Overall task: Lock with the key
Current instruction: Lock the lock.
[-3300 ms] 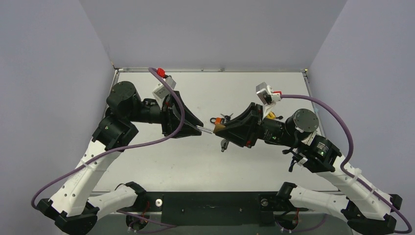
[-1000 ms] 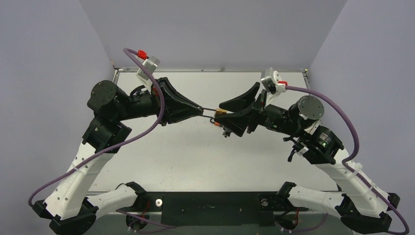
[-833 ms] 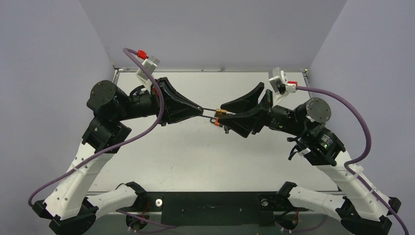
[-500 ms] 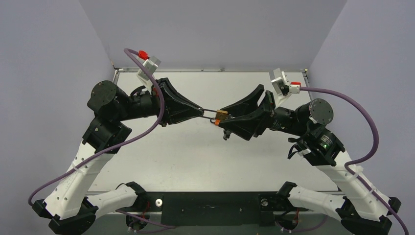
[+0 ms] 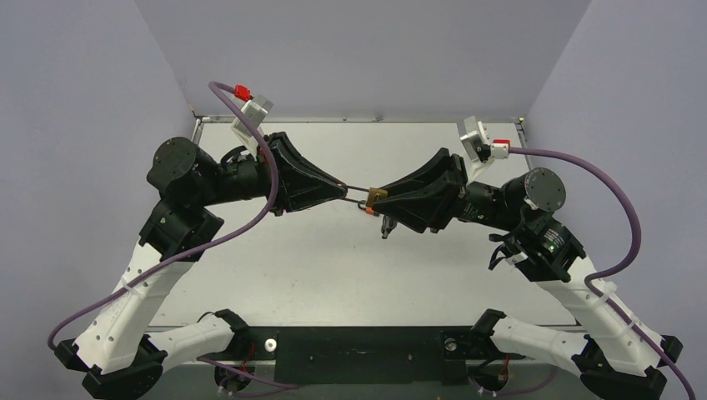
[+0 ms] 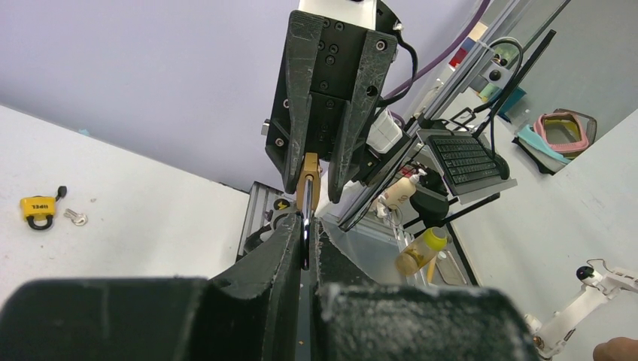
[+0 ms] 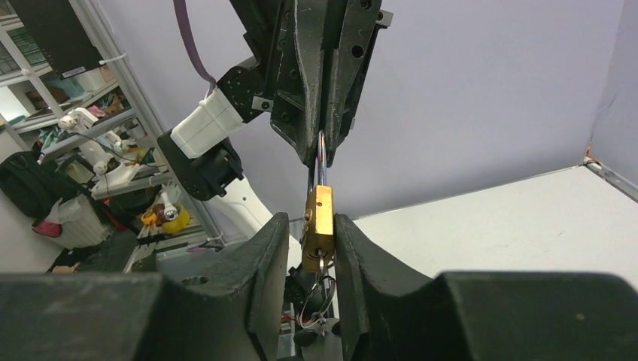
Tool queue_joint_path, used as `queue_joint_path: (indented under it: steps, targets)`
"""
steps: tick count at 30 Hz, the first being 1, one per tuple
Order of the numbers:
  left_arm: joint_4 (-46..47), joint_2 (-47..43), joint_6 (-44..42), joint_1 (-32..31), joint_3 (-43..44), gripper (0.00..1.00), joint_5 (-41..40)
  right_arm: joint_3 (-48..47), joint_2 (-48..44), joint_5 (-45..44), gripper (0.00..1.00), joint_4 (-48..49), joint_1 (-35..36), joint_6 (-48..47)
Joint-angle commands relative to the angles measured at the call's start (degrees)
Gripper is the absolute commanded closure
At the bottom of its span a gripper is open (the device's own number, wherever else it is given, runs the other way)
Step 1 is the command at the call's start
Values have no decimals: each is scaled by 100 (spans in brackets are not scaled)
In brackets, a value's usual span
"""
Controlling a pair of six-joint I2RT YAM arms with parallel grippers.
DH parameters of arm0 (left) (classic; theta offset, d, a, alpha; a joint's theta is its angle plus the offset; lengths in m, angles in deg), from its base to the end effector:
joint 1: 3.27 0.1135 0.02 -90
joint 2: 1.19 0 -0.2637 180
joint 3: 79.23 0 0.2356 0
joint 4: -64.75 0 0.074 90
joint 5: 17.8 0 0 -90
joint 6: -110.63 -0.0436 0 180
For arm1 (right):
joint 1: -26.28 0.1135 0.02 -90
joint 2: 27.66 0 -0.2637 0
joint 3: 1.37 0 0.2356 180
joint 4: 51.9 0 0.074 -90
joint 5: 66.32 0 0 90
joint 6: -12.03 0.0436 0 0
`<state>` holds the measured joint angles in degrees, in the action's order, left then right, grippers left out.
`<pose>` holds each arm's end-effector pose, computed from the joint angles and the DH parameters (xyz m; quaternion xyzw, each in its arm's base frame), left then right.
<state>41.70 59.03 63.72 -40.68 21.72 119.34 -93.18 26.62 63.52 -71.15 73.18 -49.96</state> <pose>0.1127 -0.1264 0.5276 0.2957 0.5561 -0.6582 0.4124 0.0855 0.1322 0.5048 -0.3628 0.4980 0.6218 0.4835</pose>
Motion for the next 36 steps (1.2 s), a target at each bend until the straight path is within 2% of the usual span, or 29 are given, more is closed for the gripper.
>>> queue_joint_path:
  steps: [1, 4, 5, 8, 9, 13, 19, 27, 36]
  targets:
    - [361, -9, 0, -40, 271, 100, -106, -16, -30, -8, 77, 326, -19, 58]
    - [342, -3, -21, -55, 262, 100, -108, -37, 1, -14, 80, 320, -14, 97]
    - [331, -4, -49, -62, 259, 100, -115, -31, 7, -45, 88, 311, -14, 110]
    - [244, -23, -129, -88, 239, 100, -137, -40, 13, -85, 99, 321, -16, 160]
    - [238, -31, -153, -101, 218, 100, -159, -40, 23, -92, 100, 325, -14, 198]
    - [225, -40, -224, -159, 188, 100, -195, 35, 34, -125, 100, 362, -21, 296]
    - [-15, -46, -530, -324, 190, 100, -331, 316, 40, 38, 100, 1063, 0, 891]
    - [-185, -31, -780, -546, 179, 100, -434, 429, 76, 82, 100, 1430, 38, 1342]
    - [-304, 83, -902, -926, 85, 100, -735, 181, 186, -606, 100, 620, 386, 704]
